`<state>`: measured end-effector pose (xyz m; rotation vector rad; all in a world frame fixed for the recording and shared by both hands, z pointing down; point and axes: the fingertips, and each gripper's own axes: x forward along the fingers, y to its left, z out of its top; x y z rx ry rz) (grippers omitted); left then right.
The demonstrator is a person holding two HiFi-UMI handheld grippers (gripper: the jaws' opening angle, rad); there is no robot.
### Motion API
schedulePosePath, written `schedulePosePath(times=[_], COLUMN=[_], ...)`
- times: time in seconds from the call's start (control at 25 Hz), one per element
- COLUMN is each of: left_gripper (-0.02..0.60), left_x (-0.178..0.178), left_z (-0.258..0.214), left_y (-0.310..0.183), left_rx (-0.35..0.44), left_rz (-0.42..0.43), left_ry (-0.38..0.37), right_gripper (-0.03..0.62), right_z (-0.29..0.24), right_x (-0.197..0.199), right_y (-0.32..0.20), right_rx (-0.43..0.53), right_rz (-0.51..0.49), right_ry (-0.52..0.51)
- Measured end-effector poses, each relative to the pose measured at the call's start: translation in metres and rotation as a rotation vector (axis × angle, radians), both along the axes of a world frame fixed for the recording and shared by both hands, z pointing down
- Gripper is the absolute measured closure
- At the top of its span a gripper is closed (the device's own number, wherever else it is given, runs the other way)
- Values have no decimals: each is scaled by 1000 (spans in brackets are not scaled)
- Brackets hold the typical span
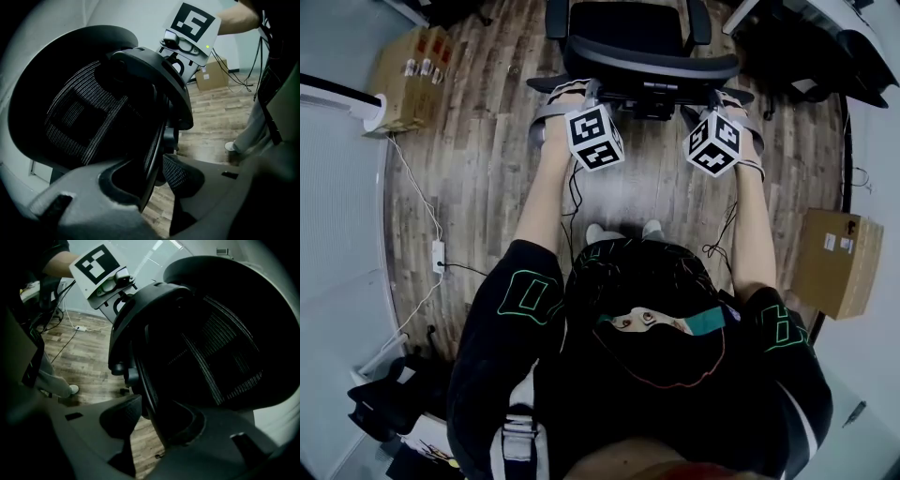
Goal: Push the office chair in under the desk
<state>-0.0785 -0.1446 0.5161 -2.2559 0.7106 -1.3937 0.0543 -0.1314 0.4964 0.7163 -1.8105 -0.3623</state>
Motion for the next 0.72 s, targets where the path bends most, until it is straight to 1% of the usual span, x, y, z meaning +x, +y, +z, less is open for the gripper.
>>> schedulePosePath(times=[0.32,0.4,0.44,0.56,0.6,0.72], left_gripper=[419,419,419,419,419,419], left_x=[-11,-12,-13,-13,-14,-18], left_z=[-2,-2,-2,0,1,2], left_y=[-10,-13,-14,-21,-24,-38], left_rx=[3,7,15,40,40,35], left_rz=[22,28,34,59,62,60], left_ry=[21,24,24,18,18,16], right_gripper=[445,445,444,444,444,444], right_z=[0,-1,0,9,11,12], right_x=[-12,-13,-13,-10,-11,-15], right_y=[-7,-9,-11,-18,-22,-34], right_rx=[-16,-7,12,116,133,99], right_rz=[24,22,17,-14,-12,30], right_ry=[2,12,36,186,211,195])
